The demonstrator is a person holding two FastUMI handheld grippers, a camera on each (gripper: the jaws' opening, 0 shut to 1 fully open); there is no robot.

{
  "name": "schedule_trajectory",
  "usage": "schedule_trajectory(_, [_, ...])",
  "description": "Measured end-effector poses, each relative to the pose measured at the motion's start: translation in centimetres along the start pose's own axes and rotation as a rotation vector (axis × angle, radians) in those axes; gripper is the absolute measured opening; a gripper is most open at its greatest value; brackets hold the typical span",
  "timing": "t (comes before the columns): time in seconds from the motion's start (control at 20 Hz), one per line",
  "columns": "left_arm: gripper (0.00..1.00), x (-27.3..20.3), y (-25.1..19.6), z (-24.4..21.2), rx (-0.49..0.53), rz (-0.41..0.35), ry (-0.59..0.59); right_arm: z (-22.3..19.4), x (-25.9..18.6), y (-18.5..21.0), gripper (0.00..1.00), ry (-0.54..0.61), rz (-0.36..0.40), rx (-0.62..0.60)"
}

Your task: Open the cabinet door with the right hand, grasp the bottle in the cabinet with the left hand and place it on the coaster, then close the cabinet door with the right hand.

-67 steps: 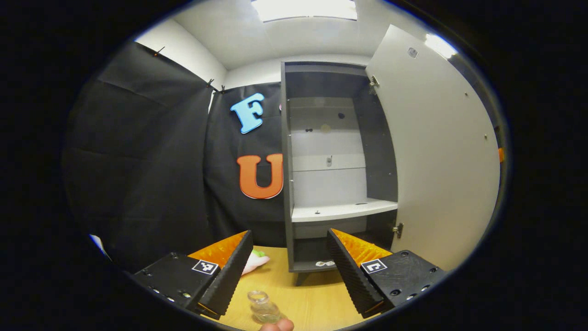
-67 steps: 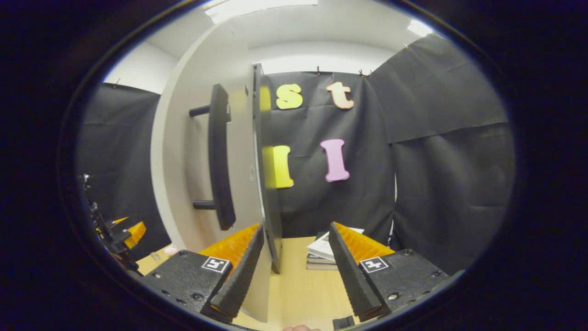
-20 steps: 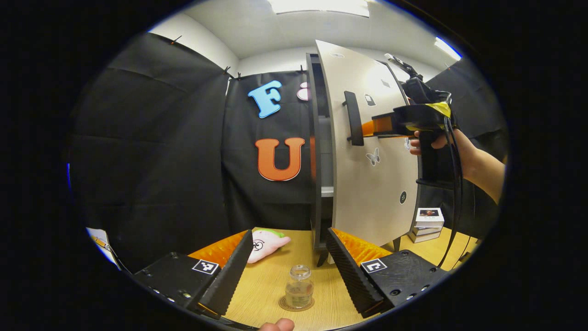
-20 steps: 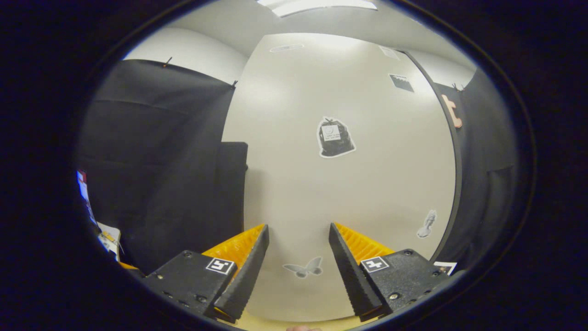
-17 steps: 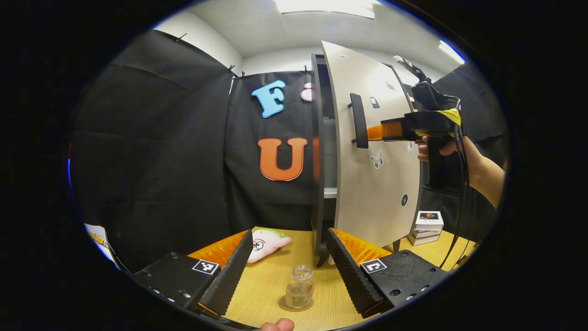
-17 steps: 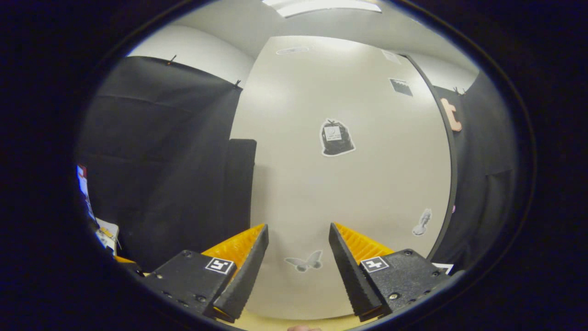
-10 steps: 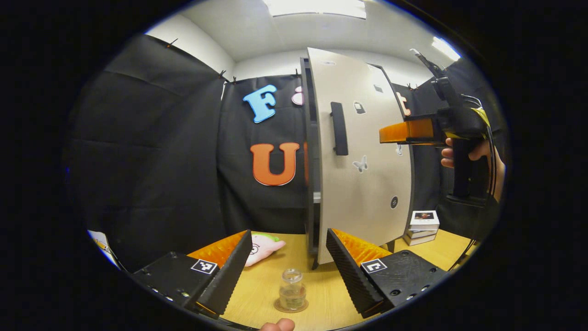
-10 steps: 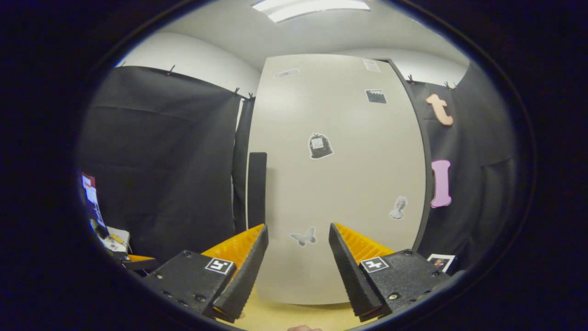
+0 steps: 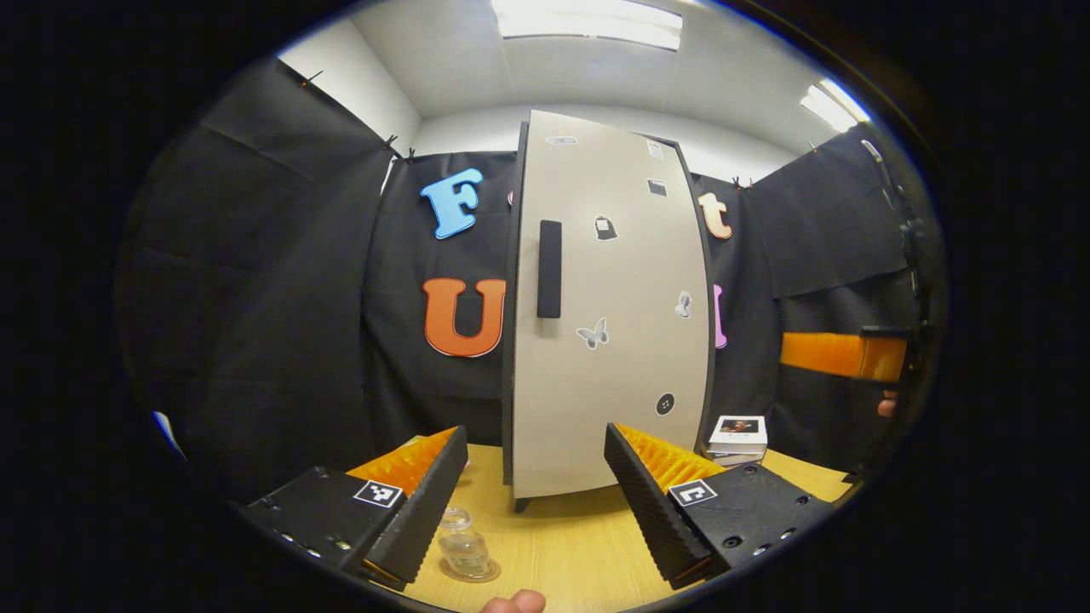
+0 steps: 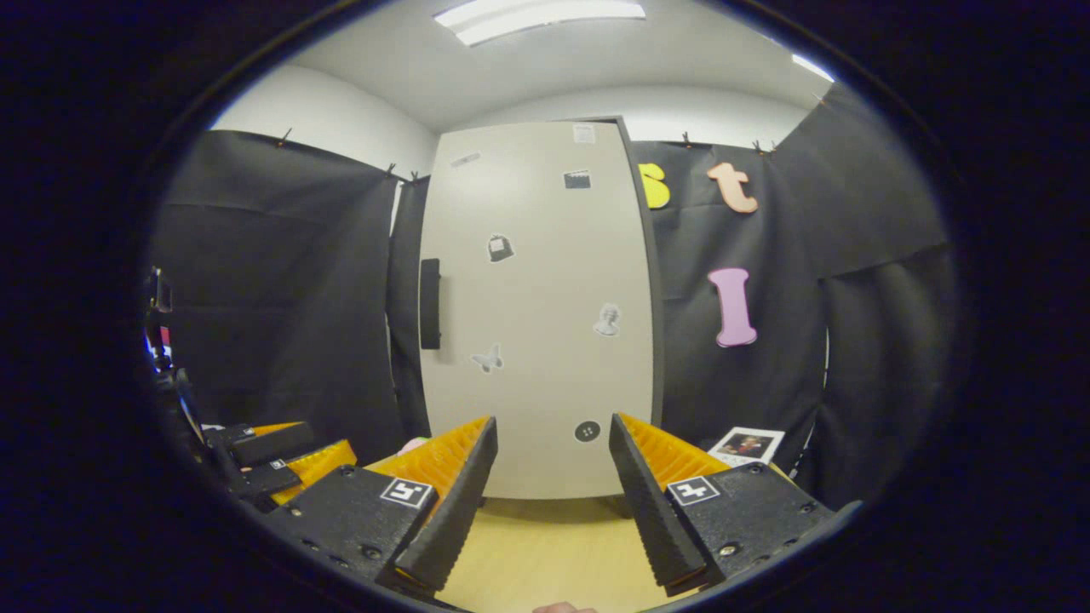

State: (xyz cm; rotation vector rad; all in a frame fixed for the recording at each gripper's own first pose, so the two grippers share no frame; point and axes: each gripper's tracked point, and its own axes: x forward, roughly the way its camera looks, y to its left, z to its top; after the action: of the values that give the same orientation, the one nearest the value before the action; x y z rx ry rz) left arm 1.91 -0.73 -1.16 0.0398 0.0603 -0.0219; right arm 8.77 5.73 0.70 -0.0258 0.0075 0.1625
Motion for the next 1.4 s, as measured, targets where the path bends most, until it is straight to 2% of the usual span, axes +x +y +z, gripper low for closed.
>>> schedule_trajectory(0.15, [0.98,-0.5,-0.6,-0.2,-0.004,-0.018,0.02,-1.5,-2.8,-3.6,0.86,0.005,-0.102,-0.031])
schedule_trajectory(0.3, [0.97,-0.2,-0.4,-0.2,0.011,0.004,0.019,-2.1,-4.2,-5.3,0.86,0.025,-0.123,0.013])
schedule_trajectory(0.55, [0.98,-0.2,-0.5,0.3,0.024,0.022,0.0,-0.9,-4.2,-6.6,0.86,0.0,-0.126,0.054])
schedule_trajectory(0.85, [0.98,-0.1,-0.4,0.4,0.028,0.03,-0.005,0.5,-3.7,-5.8,0.86,-0.029,-0.086,0.058])
schedule_trajectory(1.4, [0.98,-0.4,-0.4,0.5,0.03,0.036,-0.007,0.0,-4.5,-5.9,0.86,-0.017,-0.087,0.077])
